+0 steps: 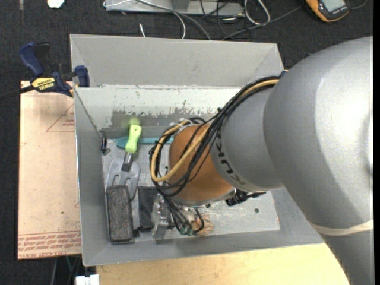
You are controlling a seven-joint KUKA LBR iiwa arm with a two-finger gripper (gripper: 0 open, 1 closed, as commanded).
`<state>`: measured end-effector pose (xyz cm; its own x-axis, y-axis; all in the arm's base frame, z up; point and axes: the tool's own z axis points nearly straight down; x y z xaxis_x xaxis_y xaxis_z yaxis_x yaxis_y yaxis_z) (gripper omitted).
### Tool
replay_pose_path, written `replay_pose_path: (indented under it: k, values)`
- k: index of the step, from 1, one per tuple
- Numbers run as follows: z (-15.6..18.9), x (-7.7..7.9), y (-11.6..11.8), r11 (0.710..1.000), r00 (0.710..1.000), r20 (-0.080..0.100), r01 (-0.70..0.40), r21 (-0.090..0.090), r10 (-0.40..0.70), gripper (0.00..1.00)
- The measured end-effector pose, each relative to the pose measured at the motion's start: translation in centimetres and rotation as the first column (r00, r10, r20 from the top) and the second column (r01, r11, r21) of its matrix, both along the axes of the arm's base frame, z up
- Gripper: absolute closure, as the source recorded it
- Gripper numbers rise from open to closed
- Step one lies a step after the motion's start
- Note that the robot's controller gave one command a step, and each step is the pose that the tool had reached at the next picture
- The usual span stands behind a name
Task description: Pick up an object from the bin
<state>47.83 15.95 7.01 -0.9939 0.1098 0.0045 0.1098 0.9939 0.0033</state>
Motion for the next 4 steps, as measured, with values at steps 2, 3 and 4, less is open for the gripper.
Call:
replay_pose_path:
  k: [2, 3, 4]
  values:
    - [6.8, 0.1, 0.1, 1.000, 1.000, 0.002, 0.001, 0.002, -0.001, 1.00]
    - [5.0, 0.2, 0.1, 1.000, 1.000, 0.007, 0.001, 0.003, -0.001, 1.00]
    - [2.3, -0.1, 0.0, 1.000, 1.000, -0.003, 0.001, 0.000, -0.001, 1.00]
